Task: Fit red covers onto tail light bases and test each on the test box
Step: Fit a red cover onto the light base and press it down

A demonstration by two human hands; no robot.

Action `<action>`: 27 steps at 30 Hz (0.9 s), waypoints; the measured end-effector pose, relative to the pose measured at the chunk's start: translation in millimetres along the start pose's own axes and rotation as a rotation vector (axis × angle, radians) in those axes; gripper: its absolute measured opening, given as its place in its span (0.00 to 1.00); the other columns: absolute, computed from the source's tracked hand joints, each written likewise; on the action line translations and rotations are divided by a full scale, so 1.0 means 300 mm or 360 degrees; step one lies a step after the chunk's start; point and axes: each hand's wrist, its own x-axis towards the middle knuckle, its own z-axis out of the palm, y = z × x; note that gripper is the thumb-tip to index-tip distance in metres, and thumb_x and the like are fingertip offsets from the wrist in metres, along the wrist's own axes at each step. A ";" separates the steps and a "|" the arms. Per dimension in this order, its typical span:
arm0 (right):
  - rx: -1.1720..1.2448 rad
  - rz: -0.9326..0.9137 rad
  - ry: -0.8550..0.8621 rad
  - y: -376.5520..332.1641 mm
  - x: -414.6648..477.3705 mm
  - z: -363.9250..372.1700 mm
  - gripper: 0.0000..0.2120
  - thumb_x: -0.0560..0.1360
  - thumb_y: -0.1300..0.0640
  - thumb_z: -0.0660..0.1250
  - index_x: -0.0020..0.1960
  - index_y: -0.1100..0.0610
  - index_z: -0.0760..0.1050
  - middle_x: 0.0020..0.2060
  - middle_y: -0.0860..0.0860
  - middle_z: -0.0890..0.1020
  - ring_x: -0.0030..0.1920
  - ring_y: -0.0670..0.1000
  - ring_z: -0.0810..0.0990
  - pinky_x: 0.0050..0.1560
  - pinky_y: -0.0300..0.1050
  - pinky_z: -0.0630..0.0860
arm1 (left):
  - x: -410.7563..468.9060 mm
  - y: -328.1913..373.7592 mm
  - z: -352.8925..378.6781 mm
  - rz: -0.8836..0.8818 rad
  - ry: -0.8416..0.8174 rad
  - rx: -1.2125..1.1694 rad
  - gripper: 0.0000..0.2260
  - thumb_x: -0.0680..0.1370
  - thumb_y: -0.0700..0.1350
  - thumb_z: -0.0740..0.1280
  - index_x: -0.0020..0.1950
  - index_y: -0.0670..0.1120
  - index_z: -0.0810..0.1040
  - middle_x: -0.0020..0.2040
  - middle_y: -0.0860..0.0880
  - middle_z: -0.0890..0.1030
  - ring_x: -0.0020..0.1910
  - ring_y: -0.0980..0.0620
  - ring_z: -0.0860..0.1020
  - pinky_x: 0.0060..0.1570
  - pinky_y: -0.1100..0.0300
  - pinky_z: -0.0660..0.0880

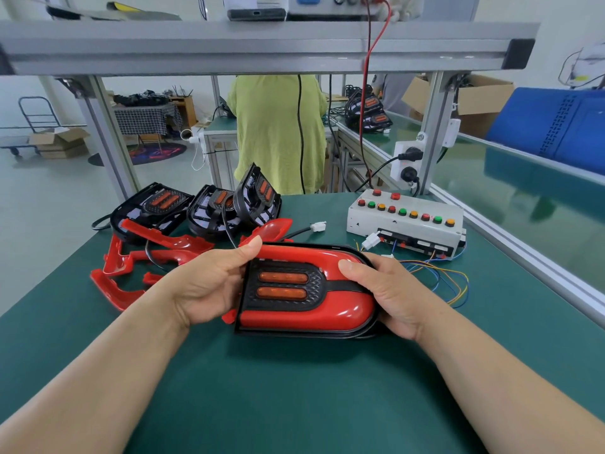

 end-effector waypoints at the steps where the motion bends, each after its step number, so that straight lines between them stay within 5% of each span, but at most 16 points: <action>1: -0.0005 -0.0003 -0.0005 -0.001 -0.001 0.000 0.21 0.67 0.51 0.78 0.57 0.57 0.82 0.52 0.61 0.85 0.47 0.57 0.85 0.46 0.51 0.82 | -0.001 0.000 0.003 0.0002 0.0020 -0.0012 0.24 0.77 0.54 0.63 0.68 0.42 0.77 0.63 0.37 0.80 0.61 0.40 0.80 0.50 0.48 0.82; 12: -0.0050 -0.0087 0.0055 -0.004 -0.011 0.012 0.24 0.66 0.54 0.74 0.60 0.60 0.79 0.52 0.62 0.85 0.46 0.58 0.84 0.45 0.52 0.83 | 0.003 -0.009 0.049 0.0048 0.0169 -0.0131 0.20 0.75 0.46 0.64 0.61 0.34 0.79 0.56 0.33 0.82 0.52 0.36 0.83 0.42 0.45 0.83; 18: -0.0026 -0.0113 0.0112 -0.006 -0.013 0.015 0.17 0.64 0.55 0.75 0.52 0.58 0.83 0.47 0.61 0.86 0.42 0.57 0.85 0.43 0.52 0.83 | 0.012 -0.017 0.071 0.0161 0.0268 -0.0150 0.16 0.80 0.42 0.62 0.62 0.32 0.77 0.53 0.32 0.83 0.48 0.36 0.84 0.36 0.46 0.82; 27: 0.0032 -0.0125 0.0089 -0.008 -0.013 0.010 0.12 0.65 0.54 0.75 0.47 0.55 0.85 0.46 0.59 0.86 0.41 0.56 0.85 0.40 0.49 0.82 | 0.019 -0.020 0.055 0.0209 0.0190 -0.0073 0.20 0.77 0.50 0.64 0.59 0.36 0.82 0.57 0.33 0.82 0.54 0.35 0.83 0.44 0.45 0.82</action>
